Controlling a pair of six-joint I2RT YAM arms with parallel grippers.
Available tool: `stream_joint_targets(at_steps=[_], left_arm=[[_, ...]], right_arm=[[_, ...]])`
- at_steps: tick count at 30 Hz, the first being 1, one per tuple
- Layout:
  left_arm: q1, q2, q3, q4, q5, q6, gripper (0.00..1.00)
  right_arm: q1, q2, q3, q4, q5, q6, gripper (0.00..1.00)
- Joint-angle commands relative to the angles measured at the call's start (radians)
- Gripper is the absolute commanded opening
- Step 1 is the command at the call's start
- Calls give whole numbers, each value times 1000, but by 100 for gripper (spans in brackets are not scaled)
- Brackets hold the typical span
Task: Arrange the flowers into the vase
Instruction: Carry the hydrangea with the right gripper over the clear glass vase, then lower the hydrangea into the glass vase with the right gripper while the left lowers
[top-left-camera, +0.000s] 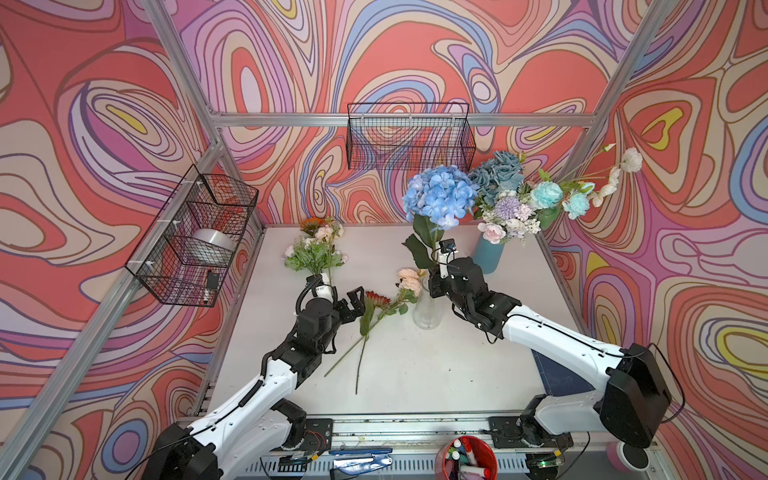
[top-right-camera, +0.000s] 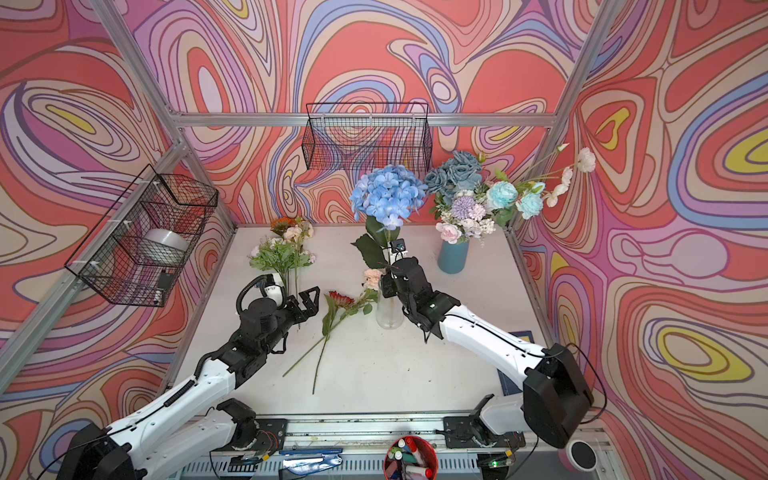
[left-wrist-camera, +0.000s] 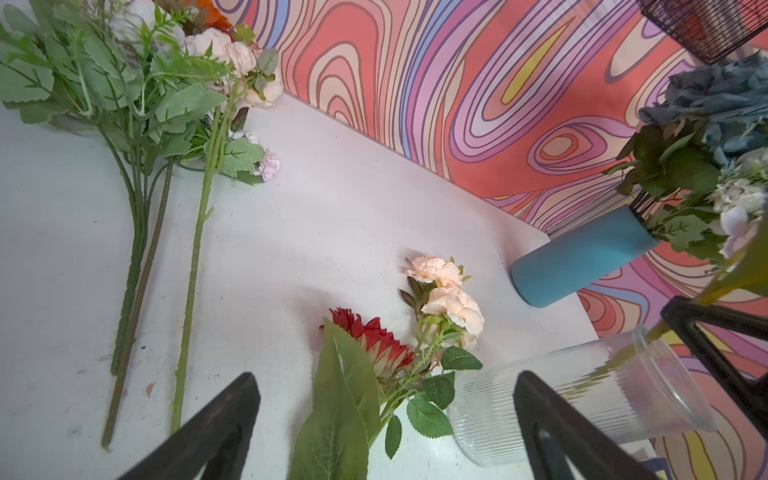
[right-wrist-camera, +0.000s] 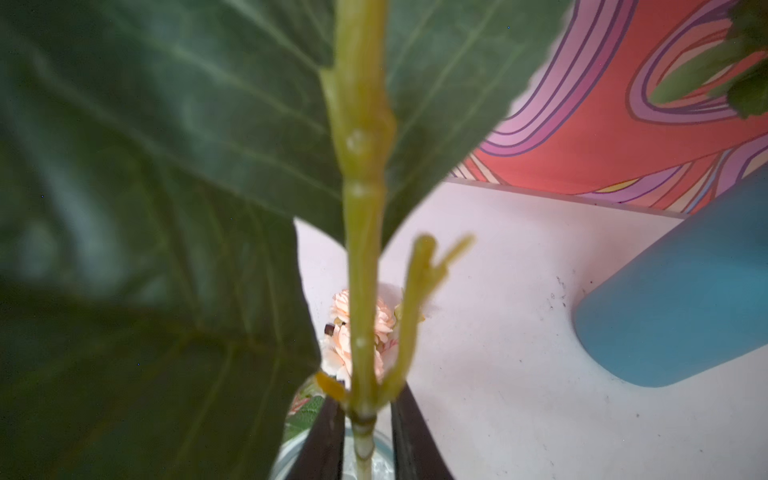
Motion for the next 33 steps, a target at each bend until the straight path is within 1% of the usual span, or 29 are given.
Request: stream_joint_targets(at_steps=[1,3,5,6,9,11,13,14,18,20,24,25,28,29,33], left_arm=[[6,-26,42,-157,32,51,96],[6,-37,43,-247,43,70,94],[6,-48,44,-335,53,80,91],[5,-52,83,-388,54,84,88],[6,-57,103,-532,69,97,75],[6,-48,119,-611,84,102,67],[6,-21,141,-689,103,111,60],[4,-4,150,-717,115,114,59],[6,81,184,-795,138,130,57],[5,114,195,-801,151,136,59],[2,179,215,-796,183,149,58],[2,195,220,-796,188,152,58],[-4,260,235,-794,194,168,51],[-8,284,241,-793,191,175,51],[-13,365,261,-784,174,201,55]], right_arm=[[1,-30,31,-44,-11,17,37],[1,-54,35,-60,-13,25,46],[1,-77,41,-72,-12,30,53],[1,-96,45,-81,-12,32,55],[1,-146,50,-91,-18,38,65],[1,-178,44,-80,-21,45,69],[1,-208,30,-58,-23,52,69],[1,-218,24,-47,-22,55,69],[1,-244,-12,-6,-27,80,69],[0,-251,-21,-1,-33,90,69],[1,-265,-30,-5,-35,95,69],[1,-269,-32,-7,-33,95,69],[1,-288,-40,-7,-25,95,69],[1,-296,-44,-4,-21,96,69],[1,-319,-62,8,-2,96,69]])
